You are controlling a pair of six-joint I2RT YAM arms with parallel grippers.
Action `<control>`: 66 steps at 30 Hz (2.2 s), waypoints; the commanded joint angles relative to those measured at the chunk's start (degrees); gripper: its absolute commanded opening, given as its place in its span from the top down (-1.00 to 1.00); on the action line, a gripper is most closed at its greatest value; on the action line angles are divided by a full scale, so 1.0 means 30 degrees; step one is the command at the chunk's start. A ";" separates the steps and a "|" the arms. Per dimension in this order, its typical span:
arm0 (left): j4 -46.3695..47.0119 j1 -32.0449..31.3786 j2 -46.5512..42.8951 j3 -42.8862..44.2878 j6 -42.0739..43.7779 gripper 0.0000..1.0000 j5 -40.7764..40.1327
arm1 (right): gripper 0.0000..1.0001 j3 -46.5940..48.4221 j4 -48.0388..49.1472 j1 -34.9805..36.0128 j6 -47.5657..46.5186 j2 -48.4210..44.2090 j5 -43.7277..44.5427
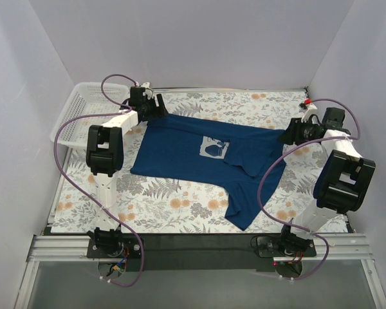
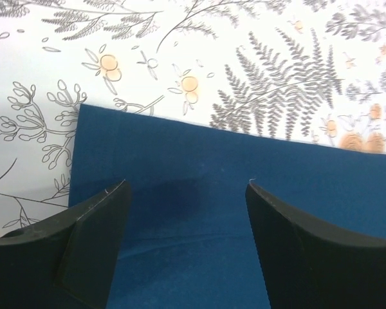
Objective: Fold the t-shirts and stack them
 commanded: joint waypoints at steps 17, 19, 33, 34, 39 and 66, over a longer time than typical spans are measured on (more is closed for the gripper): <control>-0.3078 0.0456 -1.8830 -1.3561 -0.2483 -0.44 -0.1351 | 0.01 -0.5684 -1.1123 1.0077 -2.2987 -0.5978 -0.0072; -0.3877 0.0487 -2.0787 -1.6227 -0.3624 -0.42 -0.1793 | 0.00 -0.6388 -1.0361 1.0164 -2.2955 -0.6916 0.0458; -0.6282 0.0516 -2.0047 -2.0104 -1.1915 -0.19 -0.8411 | -0.02 -0.9026 -0.5848 1.0107 -1.8975 -0.8885 0.3302; -0.6370 0.0516 -1.9662 -1.9899 -1.2039 -0.18 -0.8474 | -0.02 -0.9056 -0.5816 1.0077 -1.8884 -0.8914 0.3331; -0.5933 0.0545 -1.7202 -1.9077 -1.2684 -0.04 -0.9003 | -0.02 -0.9407 -0.5845 1.0048 -1.8912 -0.9382 0.3302; -0.4525 0.0545 -1.8251 -1.9545 -1.0283 1.00 -0.8124 | 0.05 -0.9378 -1.1792 1.6754 -2.4393 -0.9791 0.2774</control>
